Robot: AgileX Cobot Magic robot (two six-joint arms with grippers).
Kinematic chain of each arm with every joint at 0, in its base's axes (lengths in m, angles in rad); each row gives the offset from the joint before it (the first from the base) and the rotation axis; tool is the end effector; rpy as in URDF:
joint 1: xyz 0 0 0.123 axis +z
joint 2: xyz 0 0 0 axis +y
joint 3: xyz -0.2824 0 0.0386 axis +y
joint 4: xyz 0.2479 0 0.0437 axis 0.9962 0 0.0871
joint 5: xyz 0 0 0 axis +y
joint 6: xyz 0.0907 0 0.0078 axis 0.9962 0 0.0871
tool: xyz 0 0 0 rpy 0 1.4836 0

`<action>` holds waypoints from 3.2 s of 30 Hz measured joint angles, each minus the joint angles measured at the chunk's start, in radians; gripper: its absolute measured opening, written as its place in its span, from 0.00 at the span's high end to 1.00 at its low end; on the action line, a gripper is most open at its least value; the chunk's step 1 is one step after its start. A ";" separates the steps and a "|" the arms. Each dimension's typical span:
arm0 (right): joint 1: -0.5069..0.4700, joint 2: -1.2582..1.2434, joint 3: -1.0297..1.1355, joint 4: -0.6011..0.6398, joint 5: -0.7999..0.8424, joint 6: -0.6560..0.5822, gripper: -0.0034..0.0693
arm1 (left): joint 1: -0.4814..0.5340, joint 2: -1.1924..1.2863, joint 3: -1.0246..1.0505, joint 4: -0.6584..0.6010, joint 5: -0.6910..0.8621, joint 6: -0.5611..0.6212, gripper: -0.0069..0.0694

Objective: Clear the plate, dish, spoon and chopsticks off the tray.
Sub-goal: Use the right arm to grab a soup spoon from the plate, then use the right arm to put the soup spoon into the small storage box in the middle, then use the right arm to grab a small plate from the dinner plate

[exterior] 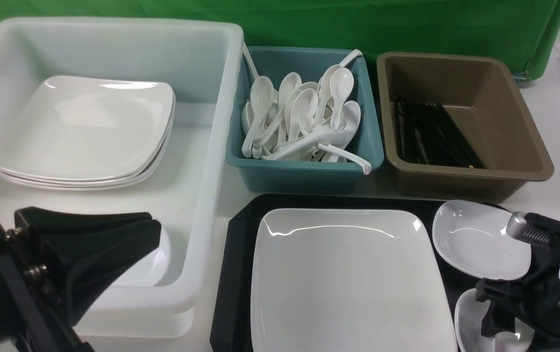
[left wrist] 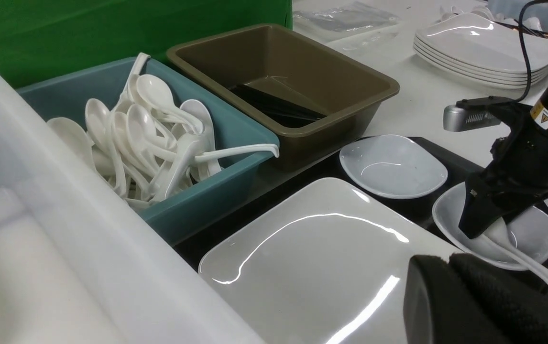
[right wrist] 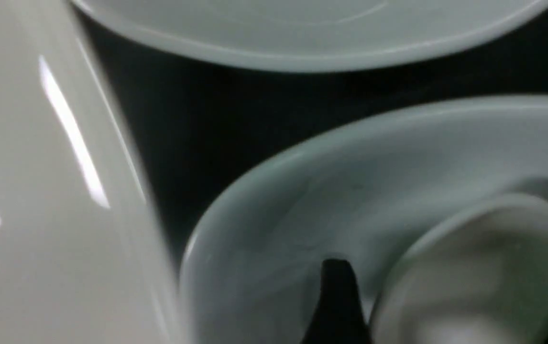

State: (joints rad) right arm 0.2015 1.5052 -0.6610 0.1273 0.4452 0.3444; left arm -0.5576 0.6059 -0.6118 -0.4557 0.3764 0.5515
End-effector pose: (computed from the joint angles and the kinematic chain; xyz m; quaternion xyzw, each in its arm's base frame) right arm 0.2442 0.0550 0.1663 0.1213 0.9749 0.0854 0.1660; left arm 0.0979 -0.0784 0.3386 0.3098 0.7246 -0.1943 0.5841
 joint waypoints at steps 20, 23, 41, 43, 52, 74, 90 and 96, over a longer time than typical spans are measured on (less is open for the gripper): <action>0.000 -0.128 -0.241 0.046 0.175 -0.231 0.43 | 0.000 0.000 0.000 0.007 0.004 0.013 0.89; 0.000 -0.121 -0.396 0.150 0.146 -0.344 0.43 | 0.000 0.000 0.000 0.008 -0.002 0.018 0.89; 0.130 0.659 -1.420 0.255 0.027 -0.471 0.23 | 0.000 0.000 0.000 0.058 -0.016 0.055 0.89; 0.130 0.670 -1.438 0.254 0.065 -0.471 0.18 | 0.000 0.000 0.000 0.065 -0.016 0.059 0.89; 0.133 0.481 -1.472 0.076 0.535 -0.518 0.65 | 0.000 0.027 0.000 0.069 -0.015 0.059 0.89; 0.332 -0.167 -0.056 -0.213 0.388 -0.428 0.32 | 0.000 0.027 0.000 0.061 -0.004 0.048 0.89; 0.332 -0.125 0.070 -0.149 0.019 -0.562 0.27 | 0.000 0.027 0.000 0.042 0.011 0.048 0.89; 0.332 -0.064 0.071 -0.150 0.031 -0.575 0.46 | 0.000 0.027 0.000 0.042 0.018 0.048 0.89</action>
State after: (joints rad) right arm 0.5340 1.4412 -0.5897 -0.0225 0.4758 -0.2307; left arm -0.5576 0.6327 -0.6118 -0.4139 0.3942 0.5993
